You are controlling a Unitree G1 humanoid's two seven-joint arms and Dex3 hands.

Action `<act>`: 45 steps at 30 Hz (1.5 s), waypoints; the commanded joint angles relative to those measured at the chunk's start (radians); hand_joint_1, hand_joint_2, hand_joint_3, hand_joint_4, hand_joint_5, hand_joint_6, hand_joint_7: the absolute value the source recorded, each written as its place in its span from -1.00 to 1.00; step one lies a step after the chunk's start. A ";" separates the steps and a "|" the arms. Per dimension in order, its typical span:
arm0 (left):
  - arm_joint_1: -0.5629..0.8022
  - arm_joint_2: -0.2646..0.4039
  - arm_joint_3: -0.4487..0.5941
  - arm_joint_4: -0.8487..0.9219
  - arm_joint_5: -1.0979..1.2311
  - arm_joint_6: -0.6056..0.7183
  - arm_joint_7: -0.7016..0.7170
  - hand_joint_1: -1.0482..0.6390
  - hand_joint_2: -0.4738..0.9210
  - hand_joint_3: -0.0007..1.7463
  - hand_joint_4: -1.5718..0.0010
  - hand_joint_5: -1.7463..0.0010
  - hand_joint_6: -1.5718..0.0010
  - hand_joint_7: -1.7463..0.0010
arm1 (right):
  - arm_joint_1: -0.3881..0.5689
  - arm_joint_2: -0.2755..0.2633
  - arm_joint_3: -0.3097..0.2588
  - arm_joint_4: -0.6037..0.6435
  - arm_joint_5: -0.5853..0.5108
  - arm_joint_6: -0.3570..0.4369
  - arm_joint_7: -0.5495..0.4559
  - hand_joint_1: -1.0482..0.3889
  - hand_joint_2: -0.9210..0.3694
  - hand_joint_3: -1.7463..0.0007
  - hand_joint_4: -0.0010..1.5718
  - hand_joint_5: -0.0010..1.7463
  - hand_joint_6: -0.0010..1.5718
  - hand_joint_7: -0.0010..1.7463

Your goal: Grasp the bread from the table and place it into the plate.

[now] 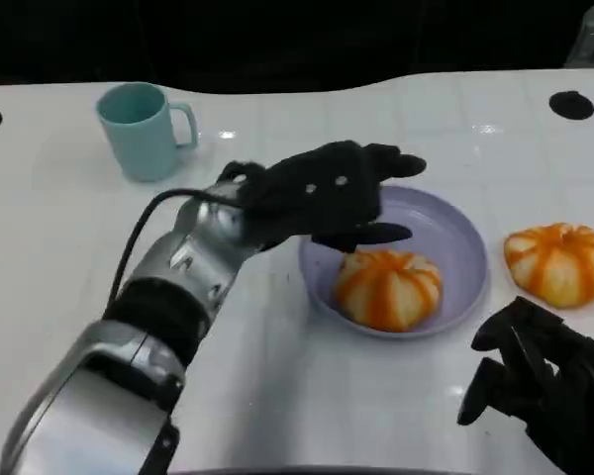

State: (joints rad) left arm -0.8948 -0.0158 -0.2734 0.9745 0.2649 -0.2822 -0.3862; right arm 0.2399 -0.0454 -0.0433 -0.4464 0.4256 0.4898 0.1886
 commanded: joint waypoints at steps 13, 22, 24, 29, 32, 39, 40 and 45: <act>0.485 -0.066 0.321 -0.596 -0.591 0.239 -0.064 -0.52 1.00 -0.65 0.03 -0.57 0.04 -0.02 | 0.004 -0.008 -0.017 -0.014 0.020 0.011 0.005 -0.16 -1.00 0.59 -0.19 1.00 -0.37 0.83; 0.770 -0.086 0.338 -0.989 -0.735 0.589 0.069 -0.50 1.00 -0.55 0.03 -1.00 0.33 -0.90 | 0.009 -0.019 -0.015 -0.019 0.013 0.004 0.011 -0.17 -1.00 0.57 -0.19 1.00 -0.37 0.83; 0.828 -0.089 0.339 -1.063 -0.768 0.652 0.094 -0.51 1.00 -0.53 0.02 -1.00 0.35 -0.95 | 0.009 -0.016 -0.015 -0.020 0.015 0.007 0.008 -0.16 -1.00 0.58 -0.19 1.00 -0.37 0.83; 0.921 -0.099 0.343 -1.192 -0.830 0.764 0.153 -0.48 1.00 -0.47 -0.01 -1.00 0.32 -0.97 | 0.009 -0.013 -0.016 -0.033 0.016 0.026 -0.009 -0.17 -1.00 0.60 -0.19 1.00 -0.36 0.83; 0.964 -0.103 0.343 -1.249 -0.857 0.806 0.180 -0.45 1.00 -0.42 -0.01 -1.00 0.32 -0.96 | 0.010 -0.012 -0.015 -0.038 0.017 0.028 -0.012 -0.15 -1.00 0.59 -0.20 1.00 -0.37 0.82; 1.040 -0.102 0.366 -1.345 -0.916 0.901 0.250 -0.42 1.00 -0.40 -0.03 -1.00 0.32 -1.00 | 0.011 -0.015 -0.018 -0.039 0.024 0.021 0.001 -0.16 -1.00 0.57 -0.20 1.00 -0.38 0.83; 1.041 -0.099 0.368 -1.349 -0.919 0.905 0.254 -0.42 1.00 -0.40 -0.04 -1.00 0.32 -1.00 | 0.011 -0.015 -0.018 -0.040 0.023 0.023 0.000 -0.16 -1.00 0.57 -0.20 1.00 -0.38 0.83; 1.059 -0.081 0.381 -1.362 -0.936 0.924 0.255 -0.41 1.00 -0.41 -0.01 -1.00 0.35 -1.00 | 0.010 -0.015 -0.019 -0.055 0.023 0.043 -0.015 -0.16 -1.00 0.58 -0.20 1.00 -0.38 0.83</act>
State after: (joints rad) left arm 0.1482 -0.1158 0.0956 -0.3723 -0.6622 0.6325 -0.1449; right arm 0.2479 -0.0510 -0.0526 -0.4867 0.4373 0.5252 0.1793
